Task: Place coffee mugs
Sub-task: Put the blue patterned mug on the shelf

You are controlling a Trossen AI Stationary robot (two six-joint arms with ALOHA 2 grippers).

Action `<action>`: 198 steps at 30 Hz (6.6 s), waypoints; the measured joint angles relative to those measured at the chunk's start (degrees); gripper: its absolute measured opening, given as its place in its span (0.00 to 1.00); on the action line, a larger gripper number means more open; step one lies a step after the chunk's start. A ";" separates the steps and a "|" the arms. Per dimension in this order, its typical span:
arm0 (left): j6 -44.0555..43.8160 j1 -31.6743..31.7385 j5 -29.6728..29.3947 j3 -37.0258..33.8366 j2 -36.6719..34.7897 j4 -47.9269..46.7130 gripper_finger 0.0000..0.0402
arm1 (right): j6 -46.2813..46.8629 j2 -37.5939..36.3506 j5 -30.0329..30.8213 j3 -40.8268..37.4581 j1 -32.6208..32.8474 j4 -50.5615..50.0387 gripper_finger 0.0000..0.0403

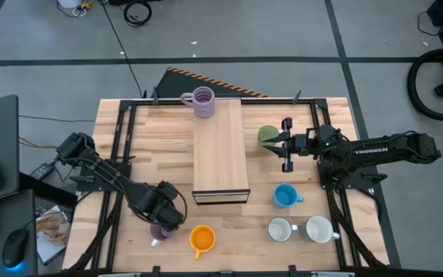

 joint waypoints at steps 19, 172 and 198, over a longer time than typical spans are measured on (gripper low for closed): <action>1.56 1.06 1.66 -10.24 -4.44 6.06 0.38 | 1.26 0.00 -1.69 0.00 0.07 -0.51 0.19; 90.38 48.53 -4.13 51.87 19.41 -16.06 0.32 | 1.02 -0.02 1.80 0.00 0.06 -4.91 0.19; 95.53 47.77 -4.02 51.87 19.41 -13.63 0.31 | 1.04 -0.02 1.80 0.00 0.06 -4.99 0.19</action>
